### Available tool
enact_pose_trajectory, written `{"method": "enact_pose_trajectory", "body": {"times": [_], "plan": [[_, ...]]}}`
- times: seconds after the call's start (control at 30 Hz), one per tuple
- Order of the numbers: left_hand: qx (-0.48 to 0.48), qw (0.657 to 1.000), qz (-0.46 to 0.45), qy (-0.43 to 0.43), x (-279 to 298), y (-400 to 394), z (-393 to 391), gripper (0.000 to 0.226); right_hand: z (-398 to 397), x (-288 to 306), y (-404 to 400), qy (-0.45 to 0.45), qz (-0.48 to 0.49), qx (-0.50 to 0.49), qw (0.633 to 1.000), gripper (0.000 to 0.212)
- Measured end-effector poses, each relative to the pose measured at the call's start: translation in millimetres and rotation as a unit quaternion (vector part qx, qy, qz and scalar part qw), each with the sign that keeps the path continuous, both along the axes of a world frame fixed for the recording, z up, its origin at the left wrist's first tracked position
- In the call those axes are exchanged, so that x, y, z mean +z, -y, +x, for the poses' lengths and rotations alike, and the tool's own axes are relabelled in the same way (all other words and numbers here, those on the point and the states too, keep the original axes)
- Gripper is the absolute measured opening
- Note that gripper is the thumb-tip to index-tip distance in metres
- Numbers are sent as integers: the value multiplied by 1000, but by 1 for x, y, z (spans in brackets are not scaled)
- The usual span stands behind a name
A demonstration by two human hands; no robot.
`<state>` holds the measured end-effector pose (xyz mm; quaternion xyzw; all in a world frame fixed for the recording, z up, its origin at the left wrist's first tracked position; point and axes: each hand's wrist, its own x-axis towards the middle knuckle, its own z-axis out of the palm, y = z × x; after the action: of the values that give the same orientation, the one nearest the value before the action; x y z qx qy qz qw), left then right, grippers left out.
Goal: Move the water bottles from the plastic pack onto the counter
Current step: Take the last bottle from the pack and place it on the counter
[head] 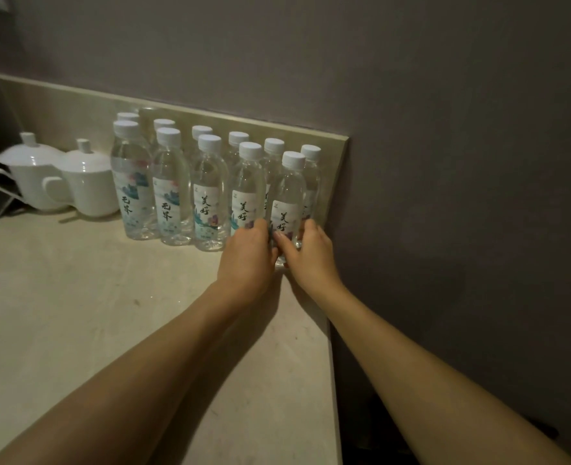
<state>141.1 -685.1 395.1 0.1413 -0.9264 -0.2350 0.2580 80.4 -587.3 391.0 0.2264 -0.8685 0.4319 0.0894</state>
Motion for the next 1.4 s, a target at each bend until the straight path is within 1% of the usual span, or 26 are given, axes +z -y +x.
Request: {"method": "enact_pose_trajectory", "body": {"times": [0.23, 0.43, 0.6, 0.83, 1.23, 1.4], "plan": [[4, 1000, -8, 3, -2, 4, -9, 24, 1, 6, 10, -15, 43, -29, 999, 53], [7, 1000, -22, 3, -3, 6, -13, 23, 2, 7, 13, -32, 55, -44, 997, 50], [0, 1000, -11, 0, -4, 6, -13, 26, 2, 8, 9, -52, 67, -23, 996, 42], [1, 1000, -7, -11, -5, 5, -12, 24, -1, 7, 11, -47, 88, -18, 995, 44], [25, 999, 19, -27, -3, -5, -10, 18, -2, 11, 16, -6, 119, -18, 993, 42], [32, 998, 43, -45, -5, -8, -8, 19, 0, 11, 13, 17, 105, -10, 994, 40]]}}
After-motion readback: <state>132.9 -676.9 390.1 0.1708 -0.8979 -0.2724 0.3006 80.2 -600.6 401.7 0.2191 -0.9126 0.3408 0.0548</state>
